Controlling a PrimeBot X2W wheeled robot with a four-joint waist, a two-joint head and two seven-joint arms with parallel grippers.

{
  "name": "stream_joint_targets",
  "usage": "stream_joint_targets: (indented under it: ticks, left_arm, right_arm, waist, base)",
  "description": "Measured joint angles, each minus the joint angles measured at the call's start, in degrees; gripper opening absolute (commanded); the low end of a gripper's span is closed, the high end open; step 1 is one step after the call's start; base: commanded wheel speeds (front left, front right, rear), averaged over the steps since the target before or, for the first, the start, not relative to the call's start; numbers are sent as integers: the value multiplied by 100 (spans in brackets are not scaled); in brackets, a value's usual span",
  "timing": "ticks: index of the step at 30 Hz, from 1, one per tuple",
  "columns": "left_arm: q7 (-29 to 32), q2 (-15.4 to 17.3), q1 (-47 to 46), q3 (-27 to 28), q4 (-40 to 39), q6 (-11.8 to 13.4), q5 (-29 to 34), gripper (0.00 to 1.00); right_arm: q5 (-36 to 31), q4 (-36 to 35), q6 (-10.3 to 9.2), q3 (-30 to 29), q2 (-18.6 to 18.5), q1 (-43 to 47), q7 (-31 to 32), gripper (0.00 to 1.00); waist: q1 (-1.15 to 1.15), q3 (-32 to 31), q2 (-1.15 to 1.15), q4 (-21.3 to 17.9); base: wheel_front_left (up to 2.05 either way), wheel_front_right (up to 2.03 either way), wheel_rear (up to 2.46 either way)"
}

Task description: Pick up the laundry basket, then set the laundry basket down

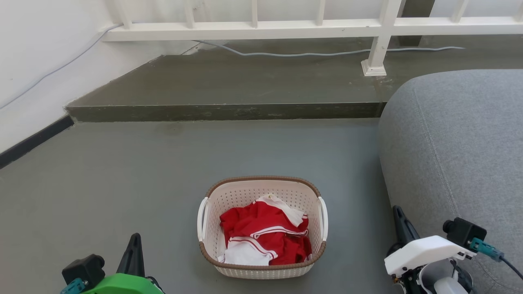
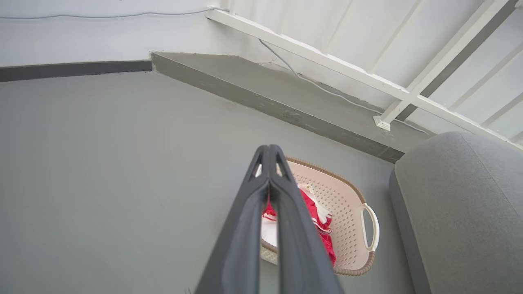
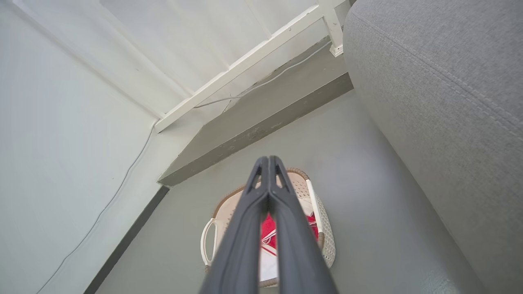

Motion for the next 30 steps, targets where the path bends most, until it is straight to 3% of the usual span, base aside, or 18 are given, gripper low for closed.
stream_joint_targets:
  ticks: [30]
  left_arm:
    - [612,-24,-240,546,104,-424,-2317,0]
  right_arm:
    - [2164,-120,411,-701,-55,-139,603,0]
  waist:
    - [0,17,0,-41]
  base:
    - [0,0,0]
